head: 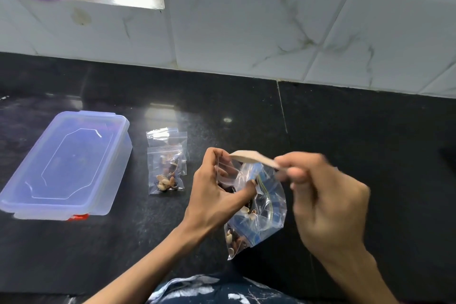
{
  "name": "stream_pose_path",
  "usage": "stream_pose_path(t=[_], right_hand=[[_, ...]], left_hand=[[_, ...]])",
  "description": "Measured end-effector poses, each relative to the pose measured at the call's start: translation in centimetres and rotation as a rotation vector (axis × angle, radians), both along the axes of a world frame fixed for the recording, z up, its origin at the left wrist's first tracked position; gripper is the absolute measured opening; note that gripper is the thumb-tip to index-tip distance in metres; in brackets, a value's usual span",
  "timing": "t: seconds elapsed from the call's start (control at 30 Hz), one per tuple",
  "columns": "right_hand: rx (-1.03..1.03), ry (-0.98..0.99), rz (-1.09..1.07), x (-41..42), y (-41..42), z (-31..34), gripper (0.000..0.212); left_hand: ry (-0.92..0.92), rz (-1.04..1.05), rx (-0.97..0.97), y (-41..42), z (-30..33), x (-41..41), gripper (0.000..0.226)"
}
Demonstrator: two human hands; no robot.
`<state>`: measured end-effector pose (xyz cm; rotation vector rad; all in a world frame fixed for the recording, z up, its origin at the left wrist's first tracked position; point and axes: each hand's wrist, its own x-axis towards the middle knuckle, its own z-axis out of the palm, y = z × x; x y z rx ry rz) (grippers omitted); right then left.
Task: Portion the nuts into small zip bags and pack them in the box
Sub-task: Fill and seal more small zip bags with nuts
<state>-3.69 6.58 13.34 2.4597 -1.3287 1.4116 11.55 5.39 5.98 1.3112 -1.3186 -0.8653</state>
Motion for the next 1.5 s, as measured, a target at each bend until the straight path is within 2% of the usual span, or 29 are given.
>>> stream_pose_path(t=[0.1,0.17,0.3,0.5,0.57,0.63,0.67,0.73,0.8,0.83,0.93,1.03,1.13,1.23,1.37,1.5], right_hand=[[0.130,-0.299,-0.173,-1.9,-0.6,0.6,0.030],[0.333,-0.337,-0.325,-3.4,-1.5,-0.2,0.028],[0.663,-0.173,-0.464,-3.8,-3.0,-4.7,0.030],[1.090,0.019,-0.375,-2.8,-3.5,-9.3,0.039],[1.076,0.178,-0.466,-2.5,-3.6,-8.7,0.058],[0.942,0.235,-0.506,-1.9,-3.7,-6.6,0.075],[0.886,0.202,-0.427,-1.6,-3.7,-5.3,0.078],[0.929,0.100,-0.106,-0.3,-4.1,-2.8,0.078],[1.045,-0.019,0.177,1.5,-4.7,-1.8,0.066],[1.069,-0.108,0.246,2.2,-5.0,-1.8,0.056],[1.031,-0.348,0.245,3.7,-6.1,-2.4,0.038],[0.987,-0.396,0.223,4.1,-6.9,-2.8,0.026],[0.987,-0.469,0.206,4.3,-7.4,-3.0,0.018],[1.007,-0.534,0.204,4.3,-7.9,-2.9,0.013],[1.018,-0.572,0.235,4.0,-8.1,-2.8,0.013],[0.909,-0.602,0.286,4.2,-8.1,-2.4,0.019]], left_hand=[[0.011,0.029,0.001,-0.2,0.3,0.4,0.051],[0.031,0.058,0.019,-0.5,0.5,0.8,0.054],[0.023,0.107,0.044,-1.3,0.6,1.3,0.050],[-0.001,0.146,0.044,-1.7,0.5,1.4,0.055],[-0.006,0.160,0.053,-1.8,0.3,1.4,0.057],[-0.009,0.180,0.064,-1.8,0.3,1.3,0.060],[-0.006,0.191,0.078,-1.8,0.4,1.2,0.060],[0.018,0.209,0.130,-2.1,0.7,1.2,0.058],[0.093,0.198,0.213,-2.6,1.2,1.1,0.063],[0.153,0.189,0.267,-3.1,1.5,1.2,0.070],[0.284,0.133,0.403,-4.0,2.6,1.8,0.082],[0.310,0.055,0.474,-4.5,3.3,2.7,0.091],[0.410,0.015,0.412,-4.4,3.8,3.2,0.052],[0.357,-0.073,0.314,-4.7,4.1,4.2,0.031],[0.172,-0.117,0.165,-4.8,4.6,5.3,0.030],[0.104,-0.106,-0.026,-4.9,5.2,5.7,0.019]])
